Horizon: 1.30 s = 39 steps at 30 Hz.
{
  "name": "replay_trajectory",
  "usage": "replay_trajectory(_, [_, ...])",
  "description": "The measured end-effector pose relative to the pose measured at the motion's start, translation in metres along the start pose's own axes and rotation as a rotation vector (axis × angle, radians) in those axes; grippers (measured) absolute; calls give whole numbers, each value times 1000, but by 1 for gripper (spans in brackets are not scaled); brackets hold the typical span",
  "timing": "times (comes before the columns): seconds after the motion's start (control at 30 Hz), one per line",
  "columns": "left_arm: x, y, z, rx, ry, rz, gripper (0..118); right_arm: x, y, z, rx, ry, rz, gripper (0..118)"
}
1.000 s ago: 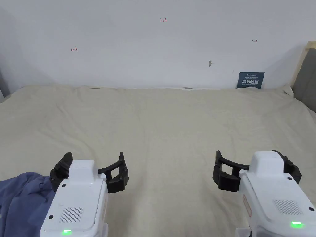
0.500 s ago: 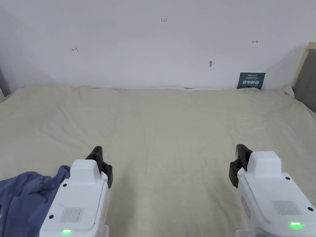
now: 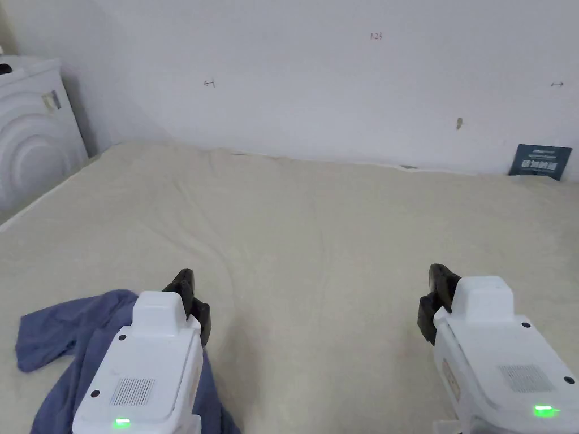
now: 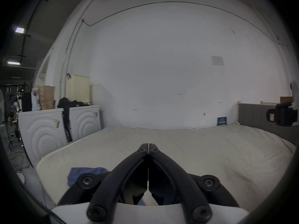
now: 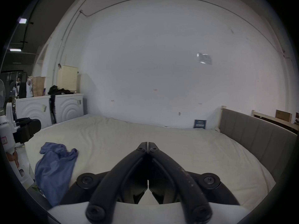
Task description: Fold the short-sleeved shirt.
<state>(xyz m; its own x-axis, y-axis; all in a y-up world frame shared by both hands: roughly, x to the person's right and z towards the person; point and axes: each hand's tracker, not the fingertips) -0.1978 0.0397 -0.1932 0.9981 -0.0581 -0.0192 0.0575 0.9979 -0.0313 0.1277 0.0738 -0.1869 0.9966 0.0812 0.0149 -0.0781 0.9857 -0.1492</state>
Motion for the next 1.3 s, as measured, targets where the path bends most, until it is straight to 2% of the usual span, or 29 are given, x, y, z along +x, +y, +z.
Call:
replay_trajectory(0.4, [-132, -4, 48, -47, 322, -21, 0, -125, 8, -42, 34, 312, 11, 1])
replay_trajectory(0.6, [-163, -10, 70, -75, 384, -9, 0, -174, 13, -31, 26, 379, -5, 1])
replay_trajectory(0.87, [-165, -24, 58, -161, 338, 27, 0, -180, 13, -20, 14, 392, 10, 1])
replay_trajectory(1.1, [-151, -46, 1, -430, 213, 92, 3, -149, 11, -29, 1, 323, 33, 1])
replay_trajectory(1.13, [-148, -52, -9, -455, 197, 106, 9, -143, 10, -30, -1, 307, 40, 1])
replay_trajectory(1.17, [-147, -57, -19, -523, 174, 114, 22, -138, 9, -30, -3, 292, 43, 1])
replay_trajectory(1.2, [-144, -63, -27, -545, 159, 128, 44, -133, 9, -31, -7, 279, 46, 1])
replay_trajectory(1.27, [-140, -80, -48, -651, 122, 167, 104, -124, 7, -35, -17, 256, 48, 1])
replay_trajectory(1.3, [-139, -89, -57, -693, 108, 180, 118, -119, 6, -36, -24, 248, 47, 1])
